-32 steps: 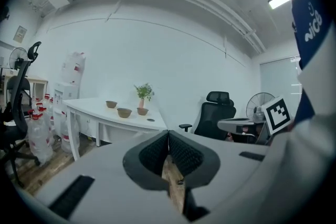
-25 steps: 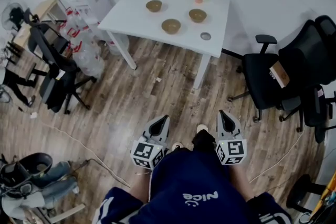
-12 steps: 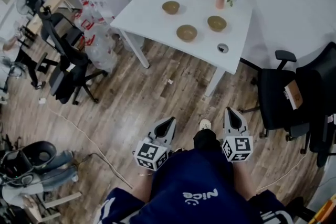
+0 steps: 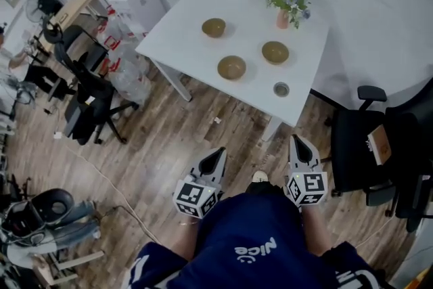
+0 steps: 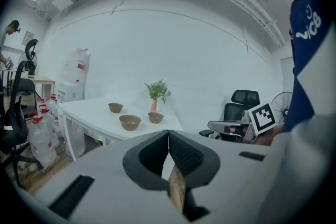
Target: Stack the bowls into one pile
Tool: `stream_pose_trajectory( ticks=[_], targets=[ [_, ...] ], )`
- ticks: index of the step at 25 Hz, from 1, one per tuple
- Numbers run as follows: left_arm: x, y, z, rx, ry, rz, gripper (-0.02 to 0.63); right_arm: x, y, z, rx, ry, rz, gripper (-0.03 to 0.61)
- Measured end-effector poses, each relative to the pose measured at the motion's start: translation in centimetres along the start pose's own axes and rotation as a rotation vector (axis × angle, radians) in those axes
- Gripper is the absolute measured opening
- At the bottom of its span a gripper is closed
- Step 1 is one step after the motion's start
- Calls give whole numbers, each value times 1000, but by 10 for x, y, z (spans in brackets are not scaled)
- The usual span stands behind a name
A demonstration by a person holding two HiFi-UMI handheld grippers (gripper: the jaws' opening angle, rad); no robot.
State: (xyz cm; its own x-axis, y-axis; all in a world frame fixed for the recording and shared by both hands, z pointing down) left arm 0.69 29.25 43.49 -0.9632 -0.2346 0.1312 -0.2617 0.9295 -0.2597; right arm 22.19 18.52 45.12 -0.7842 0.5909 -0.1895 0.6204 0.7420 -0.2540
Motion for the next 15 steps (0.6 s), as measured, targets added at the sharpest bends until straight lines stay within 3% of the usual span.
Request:
stream_pose_trajectory(
  ticks=[7,15],
  targets=[
    [-5,-55,11,-22,50,30,18,-35,-26,15,16,30,41,23],
    [-16,-84,16,-21,79,3,18,-47,-34,21,29,31,54,23]
  ],
)
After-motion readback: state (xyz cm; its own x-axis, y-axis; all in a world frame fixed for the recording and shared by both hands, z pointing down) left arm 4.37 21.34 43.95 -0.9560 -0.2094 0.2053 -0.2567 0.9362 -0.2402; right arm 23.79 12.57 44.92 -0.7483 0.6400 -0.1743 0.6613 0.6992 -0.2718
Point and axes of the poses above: the fingertips, and each gripper's own axes: y backward along the fingers, x to its left, z out of its top, the point moved 4 cm from there along y, backward along the fingers, and after that the axes turned 5 degrees about -y, right-handed, at the moved point
